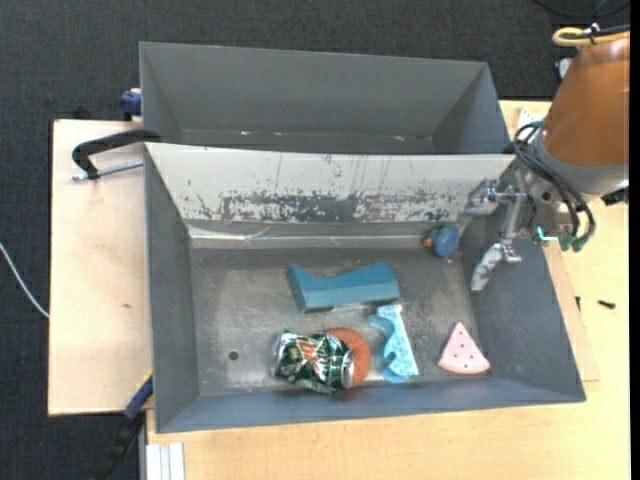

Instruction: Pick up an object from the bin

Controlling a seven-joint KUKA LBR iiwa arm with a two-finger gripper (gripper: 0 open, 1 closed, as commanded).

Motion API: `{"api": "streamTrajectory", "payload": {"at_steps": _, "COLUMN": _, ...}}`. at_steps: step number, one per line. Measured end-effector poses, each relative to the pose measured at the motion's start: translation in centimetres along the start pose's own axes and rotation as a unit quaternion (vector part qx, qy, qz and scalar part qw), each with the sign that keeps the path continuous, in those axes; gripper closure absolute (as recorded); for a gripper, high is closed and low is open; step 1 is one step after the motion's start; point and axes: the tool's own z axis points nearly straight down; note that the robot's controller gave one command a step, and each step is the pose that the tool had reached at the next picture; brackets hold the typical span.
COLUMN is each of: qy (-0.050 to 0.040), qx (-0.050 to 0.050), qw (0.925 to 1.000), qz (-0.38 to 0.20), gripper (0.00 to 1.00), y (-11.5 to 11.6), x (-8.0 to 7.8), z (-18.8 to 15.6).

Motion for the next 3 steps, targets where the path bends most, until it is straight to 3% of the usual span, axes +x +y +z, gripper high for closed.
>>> {"api": "streamTrajectory", "payload": {"at_steps": 1, "qy": -0.0041, "qx": 0.001, "qw": 1.0, "qz": -0.001, "gripper": 0.0, "y": 0.1, "x": -0.2, "z": -0.4}}
{"api": "streamTrajectory", "payload": {"at_steps": 2, "qy": -0.0059, "qx": 0.001, "qw": 0.9997, "qz": -0.025, "gripper": 0.0, "y": 3.0, "x": 1.0, "z": 5.6}}
{"api": "streamTrajectory", "payload": {"at_steps": 3, "qy": -0.0019, "qx": 0.0, "qw": 0.9988, "qz": -0.049, "gripper": 0.0, "y": 9.2, "x": 2.2, "z": 7.1}}
